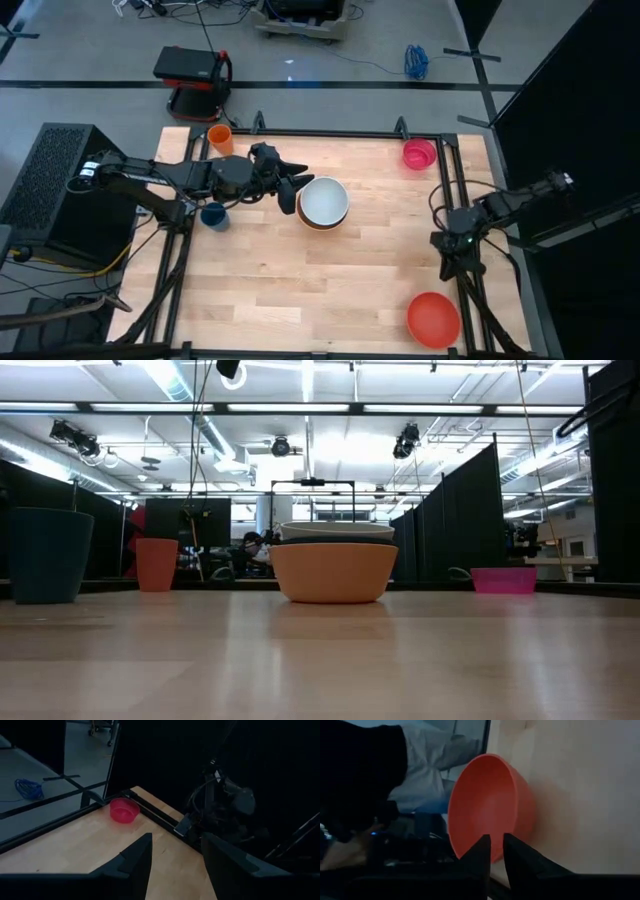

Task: Nest bowls inside each other
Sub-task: Stack the orange bowl into the white bowl

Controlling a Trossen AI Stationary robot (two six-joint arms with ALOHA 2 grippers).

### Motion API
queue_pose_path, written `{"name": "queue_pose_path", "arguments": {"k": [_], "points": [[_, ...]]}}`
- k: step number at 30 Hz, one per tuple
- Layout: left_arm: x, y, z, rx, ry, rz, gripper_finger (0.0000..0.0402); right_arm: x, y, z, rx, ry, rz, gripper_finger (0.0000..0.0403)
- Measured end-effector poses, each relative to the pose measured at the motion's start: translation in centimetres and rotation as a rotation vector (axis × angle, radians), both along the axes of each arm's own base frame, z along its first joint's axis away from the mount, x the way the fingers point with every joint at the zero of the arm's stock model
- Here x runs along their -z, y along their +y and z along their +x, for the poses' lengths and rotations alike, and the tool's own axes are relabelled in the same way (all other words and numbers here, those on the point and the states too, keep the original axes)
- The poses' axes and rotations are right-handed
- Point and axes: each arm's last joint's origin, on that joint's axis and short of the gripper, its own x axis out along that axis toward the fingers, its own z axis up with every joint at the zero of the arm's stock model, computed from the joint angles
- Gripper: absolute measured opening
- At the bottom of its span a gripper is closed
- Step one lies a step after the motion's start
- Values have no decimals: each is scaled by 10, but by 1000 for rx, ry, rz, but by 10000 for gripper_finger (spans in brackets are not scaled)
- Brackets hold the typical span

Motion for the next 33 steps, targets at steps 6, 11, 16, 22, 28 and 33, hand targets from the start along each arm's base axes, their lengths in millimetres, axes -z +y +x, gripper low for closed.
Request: {"name": "queue_pose_path", "arguments": {"k": [6, 11, 16, 22, 28, 33], "points": [[0, 0, 0, 0, 2, 1, 158, 8, 9, 5, 19, 12, 31, 120], [0, 0, 0, 0, 4, 1, 158, 15, 17, 8, 35, 23, 64, 155], [0, 0, 0, 0, 4, 1, 158, 20, 22, 9, 41, 46, 22, 208], [0, 0, 0, 0, 4, 2, 158, 27, 30, 13, 24, 90, -31, 235], [1, 0, 0, 0, 6, 2, 158, 34, 35, 18, 37, 128, -84, 218], [1, 0, 0, 0, 8, 2, 158, 40, 39, 21, 56, 153, -129, 201]]}}
